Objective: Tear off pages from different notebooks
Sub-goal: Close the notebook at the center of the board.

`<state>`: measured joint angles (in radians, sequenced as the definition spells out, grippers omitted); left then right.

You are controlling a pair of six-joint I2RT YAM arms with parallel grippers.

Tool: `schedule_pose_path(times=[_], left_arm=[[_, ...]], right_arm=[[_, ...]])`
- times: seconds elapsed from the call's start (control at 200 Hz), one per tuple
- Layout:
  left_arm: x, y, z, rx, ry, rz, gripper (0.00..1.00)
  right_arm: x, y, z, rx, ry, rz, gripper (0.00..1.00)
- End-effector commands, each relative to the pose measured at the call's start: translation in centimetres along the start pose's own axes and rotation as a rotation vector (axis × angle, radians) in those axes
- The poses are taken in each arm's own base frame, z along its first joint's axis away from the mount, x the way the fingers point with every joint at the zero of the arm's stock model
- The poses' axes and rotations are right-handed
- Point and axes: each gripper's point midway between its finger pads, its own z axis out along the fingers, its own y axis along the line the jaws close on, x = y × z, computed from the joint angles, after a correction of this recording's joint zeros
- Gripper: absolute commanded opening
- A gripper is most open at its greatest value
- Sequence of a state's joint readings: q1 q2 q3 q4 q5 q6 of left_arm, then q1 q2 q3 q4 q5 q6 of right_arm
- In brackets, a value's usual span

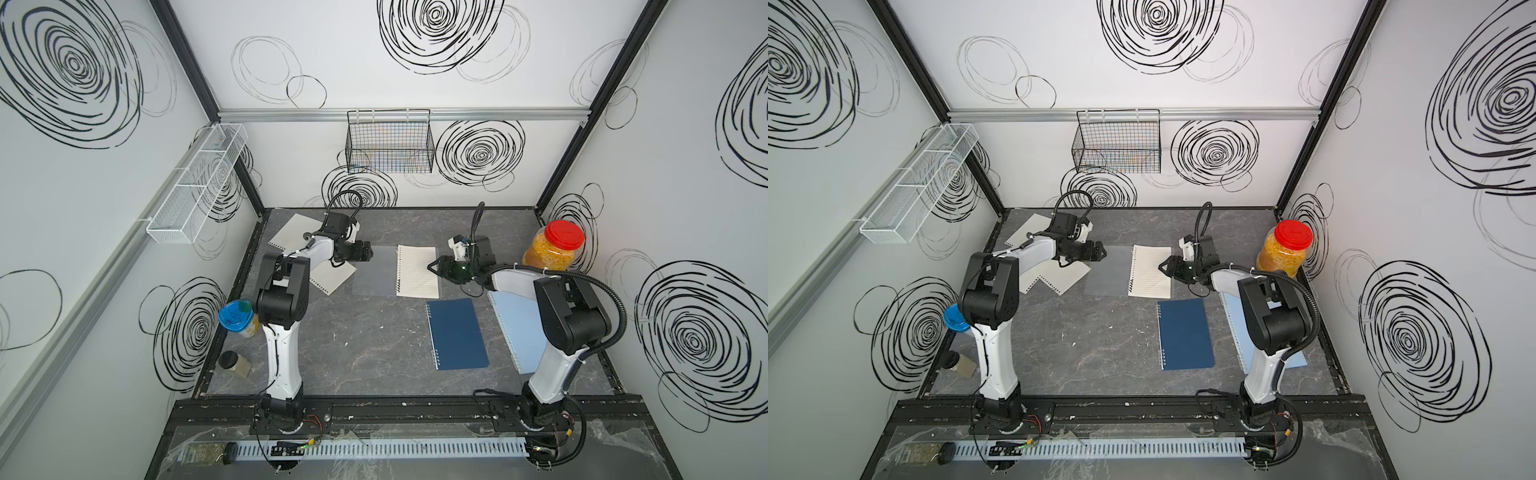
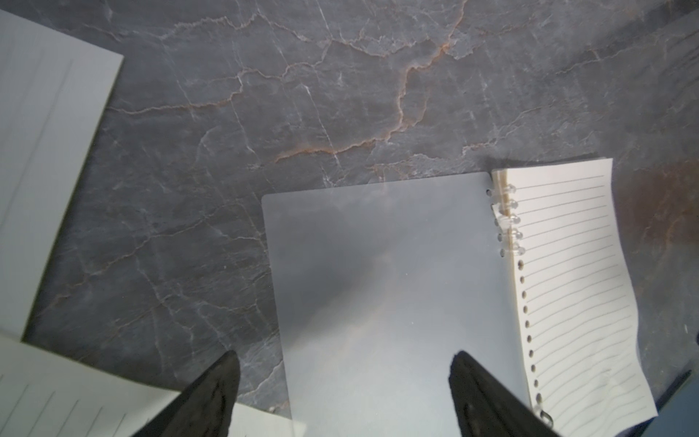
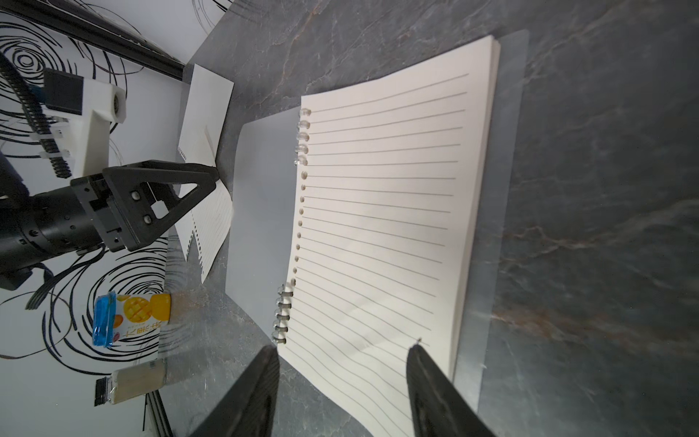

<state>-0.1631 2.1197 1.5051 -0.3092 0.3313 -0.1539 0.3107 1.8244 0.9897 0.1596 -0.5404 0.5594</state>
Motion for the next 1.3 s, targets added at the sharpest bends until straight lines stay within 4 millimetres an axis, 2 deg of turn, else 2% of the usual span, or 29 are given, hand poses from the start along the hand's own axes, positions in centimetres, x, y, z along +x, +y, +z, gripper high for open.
schedule_pose_path(times=[0.0, 0.395, 0.53, 0.921, 1.291], left_arm=[[-0.2, -0.6, 0.8, 0.012, 0.016, 0.012, 0.89], [0.9, -0.4, 2.5, -0.001, 0.066, 0.017, 0.89], [1.0, -1.2, 2.6, 0.041, 0.066, 0.018, 0.88], [-0.4, -3.0, 0.7, 0.154, 0.001, 0.003, 0.87], [-1.9, -4.4, -2.0, 0.233, -0.072, -0.008, 0.86]], right_arm=[[-0.6, -0.8, 0.0, 0.022, -0.002, 0.006, 0.57], [0.1, -2.2, 0.4, 0.038, 0.023, 0.033, 0.57], [0.3, -2.6, 0.5, 0.047, 0.025, 0.037, 0.57], [1.7, -4.4, 1.5, 0.072, 0.053, 0.065, 0.57], [1.9, -4.3, 1.8, 0.057, 0.062, 0.069, 0.57]])
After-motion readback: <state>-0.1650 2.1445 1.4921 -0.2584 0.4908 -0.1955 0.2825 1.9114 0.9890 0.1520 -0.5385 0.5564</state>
